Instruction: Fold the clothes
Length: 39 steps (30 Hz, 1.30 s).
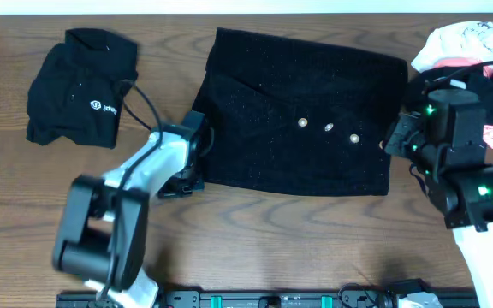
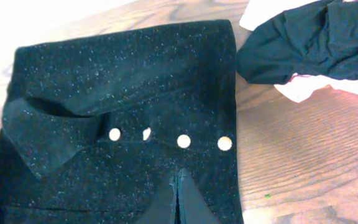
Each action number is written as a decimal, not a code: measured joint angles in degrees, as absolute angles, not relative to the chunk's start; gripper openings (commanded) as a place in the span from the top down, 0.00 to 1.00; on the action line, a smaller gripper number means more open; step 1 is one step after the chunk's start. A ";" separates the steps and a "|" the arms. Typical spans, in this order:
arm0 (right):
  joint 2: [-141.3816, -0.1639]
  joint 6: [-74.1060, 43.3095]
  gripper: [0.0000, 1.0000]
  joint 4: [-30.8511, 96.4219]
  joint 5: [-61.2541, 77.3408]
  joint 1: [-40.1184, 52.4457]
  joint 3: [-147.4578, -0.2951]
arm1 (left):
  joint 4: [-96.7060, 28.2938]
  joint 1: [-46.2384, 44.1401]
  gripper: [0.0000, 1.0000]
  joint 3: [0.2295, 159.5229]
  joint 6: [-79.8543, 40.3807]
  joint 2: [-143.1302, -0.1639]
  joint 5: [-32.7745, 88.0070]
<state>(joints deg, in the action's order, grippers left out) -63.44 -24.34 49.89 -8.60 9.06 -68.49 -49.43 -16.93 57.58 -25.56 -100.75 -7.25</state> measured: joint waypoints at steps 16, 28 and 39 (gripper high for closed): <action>-89.30 -13.93 0.99 29.61 6.42 19.86 -68.51 | -30.48 -16.93 0.94 55.09 -23.77 -85.21 -4.71; -103.33 -6.15 0.99 24.23 15.92 24.71 -68.49 | -14.39 -16.95 0.94 41.12 -21.89 -86.89 0.45; -104.42 -2.59 0.28 23.73 7.07 27.40 -68.49 | -9.85 -16.95 0.94 39.03 -20.95 -90.35 1.10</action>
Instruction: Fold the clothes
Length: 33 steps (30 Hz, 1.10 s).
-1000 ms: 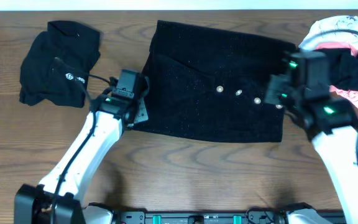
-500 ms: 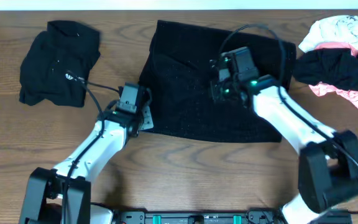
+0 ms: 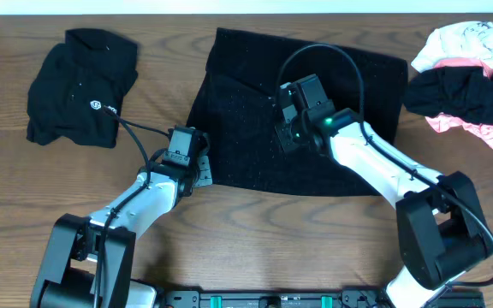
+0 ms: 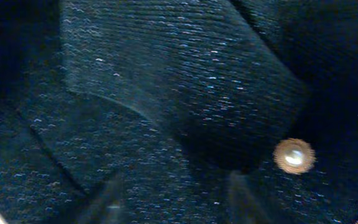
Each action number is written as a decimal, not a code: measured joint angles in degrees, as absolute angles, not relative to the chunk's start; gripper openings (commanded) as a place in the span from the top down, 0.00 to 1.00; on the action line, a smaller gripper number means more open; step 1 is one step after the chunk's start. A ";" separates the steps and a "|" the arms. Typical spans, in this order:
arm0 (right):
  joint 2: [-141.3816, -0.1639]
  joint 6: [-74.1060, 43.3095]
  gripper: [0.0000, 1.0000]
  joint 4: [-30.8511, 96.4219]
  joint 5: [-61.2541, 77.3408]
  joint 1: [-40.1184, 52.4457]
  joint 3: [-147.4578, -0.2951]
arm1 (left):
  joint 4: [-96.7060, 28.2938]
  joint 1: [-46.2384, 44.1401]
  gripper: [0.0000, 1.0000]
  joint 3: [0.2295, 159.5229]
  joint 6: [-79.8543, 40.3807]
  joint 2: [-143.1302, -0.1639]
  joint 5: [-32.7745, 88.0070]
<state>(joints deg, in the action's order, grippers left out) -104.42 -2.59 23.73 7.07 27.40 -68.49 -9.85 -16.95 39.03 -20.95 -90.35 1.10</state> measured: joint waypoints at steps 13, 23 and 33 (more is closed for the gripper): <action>-104.57 -16.38 0.29 22.98 10.90 27.68 -68.49 | -9.89 -16.95 0.94 39.03 -20.95 -90.37 1.10; -107.31 -38.35 0.25 18.28 11.68 29.71 -68.49 | -9.89 -16.95 0.94 39.03 -20.95 -90.37 1.13; -115.09 -46.78 0.37 4.36 10.85 29.87 -68.45 | -9.89 -16.95 0.94 39.03 -20.95 -90.39 1.13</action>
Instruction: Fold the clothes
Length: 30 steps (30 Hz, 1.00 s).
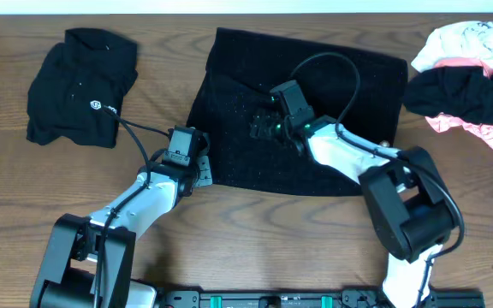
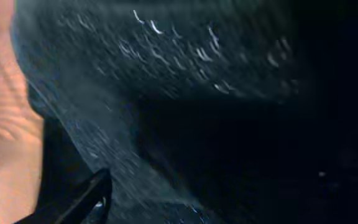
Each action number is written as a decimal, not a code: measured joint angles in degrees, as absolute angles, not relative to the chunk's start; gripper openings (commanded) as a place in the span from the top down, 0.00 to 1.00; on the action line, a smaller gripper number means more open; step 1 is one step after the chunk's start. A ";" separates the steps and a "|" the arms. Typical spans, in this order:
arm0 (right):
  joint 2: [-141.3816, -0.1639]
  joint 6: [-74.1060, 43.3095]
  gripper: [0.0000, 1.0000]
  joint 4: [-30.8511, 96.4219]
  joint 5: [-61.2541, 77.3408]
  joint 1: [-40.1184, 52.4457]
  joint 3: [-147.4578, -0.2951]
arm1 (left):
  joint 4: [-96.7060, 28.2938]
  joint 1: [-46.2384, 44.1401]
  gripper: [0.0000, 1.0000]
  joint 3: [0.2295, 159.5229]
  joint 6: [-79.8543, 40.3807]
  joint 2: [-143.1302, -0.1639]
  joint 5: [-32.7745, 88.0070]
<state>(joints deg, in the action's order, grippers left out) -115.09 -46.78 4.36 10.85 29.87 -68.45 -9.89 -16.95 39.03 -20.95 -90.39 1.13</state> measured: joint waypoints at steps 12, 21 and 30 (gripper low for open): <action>-115.13 -48.69 0.91 -5.87 10.66 30.39 -68.45 | -9.87 -16.95 0.94 39.03 -20.93 -90.39 1.13; -115.13 -50.83 0.99 -11.73 11.57 33.39 -68.42 | -9.89 -16.95 0.94 39.03 -20.95 -90.39 1.13; -115.13 -53.04 0.99 -15.22 16.56 35.24 -68.42 | -9.87 -16.93 0.94 39.03 -20.95 -90.39 1.13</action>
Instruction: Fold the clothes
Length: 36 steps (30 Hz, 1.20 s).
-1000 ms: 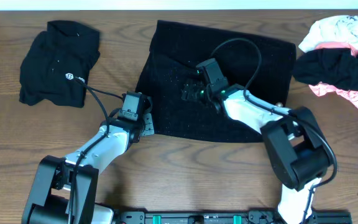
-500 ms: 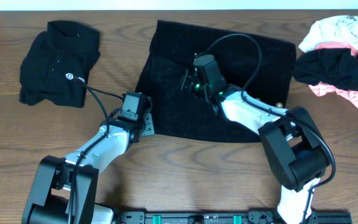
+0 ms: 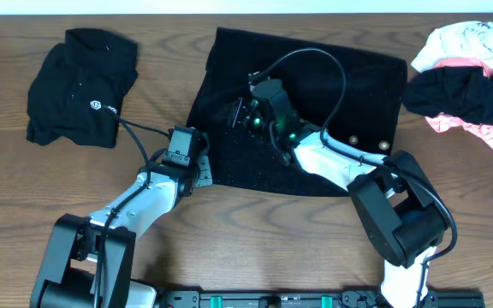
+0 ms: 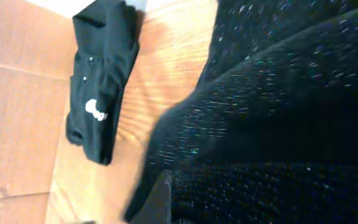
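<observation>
A black glittery garment (image 3: 349, 85) lies spread at the table's middle, with two pearl buttons (image 3: 353, 139) showing near its right side. My right gripper (image 3: 240, 113) is over the garment's left part. In the right wrist view one finger (image 4: 161, 198) presses against dark fabric (image 4: 291, 124), which hides the other finger; the gripper (image 4: 173, 190) looks shut on a fold of it. My left gripper (image 3: 197, 174) rests at the garment's lower left corner, and its jaws cannot be made out from above.
A folded black shirt with a white logo (image 3: 80, 85) lies at the far left, also in the right wrist view (image 4: 98, 93). A pile of white, black and pink clothes (image 3: 469, 73) sits at the far right. Cardboard (image 4: 17, 93) lies beyond the table's left edge.
My right gripper has moved left across the garment, toward its left edge. Its wrist view now shows the table and the folded shirt. The left arm has not moved.
First my right arm was drawn back at the garment's right edge and my left gripper stood at its lower left. Then the right gripper was open over the buttons mid-garment and the left had shifted slightly. Since then the right gripper stood further left each time.
</observation>
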Each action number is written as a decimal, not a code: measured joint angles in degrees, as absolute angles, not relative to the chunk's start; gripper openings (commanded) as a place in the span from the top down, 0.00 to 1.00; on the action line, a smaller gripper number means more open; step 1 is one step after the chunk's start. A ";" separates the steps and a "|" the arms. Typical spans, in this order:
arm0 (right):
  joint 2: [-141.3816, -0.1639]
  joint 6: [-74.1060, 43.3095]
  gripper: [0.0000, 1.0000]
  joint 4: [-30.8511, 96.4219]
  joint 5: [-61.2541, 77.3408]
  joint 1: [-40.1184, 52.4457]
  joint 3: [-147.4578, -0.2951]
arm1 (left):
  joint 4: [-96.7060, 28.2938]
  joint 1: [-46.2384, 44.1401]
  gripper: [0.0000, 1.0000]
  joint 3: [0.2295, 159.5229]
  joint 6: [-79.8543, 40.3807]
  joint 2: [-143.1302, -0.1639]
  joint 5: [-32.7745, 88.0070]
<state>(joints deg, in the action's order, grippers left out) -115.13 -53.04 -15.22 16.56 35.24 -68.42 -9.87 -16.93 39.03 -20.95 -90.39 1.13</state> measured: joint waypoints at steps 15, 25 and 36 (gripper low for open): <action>-114.21 -53.80 0.07 -8.51 22.92 34.96 -68.47 | -9.89 -16.95 0.94 39.03 -20.95 -90.39 1.13; -93.01 -44.31 0.01 24.23 11.84 24.53 -68.45 | -9.93 -16.95 0.94 39.03 -20.93 -90.39 1.13; -81.47 -39.62 0.02 57.69 0.64 14.55 -68.49 | -10.39 -16.95 0.94 39.05 -20.93 -90.39 1.13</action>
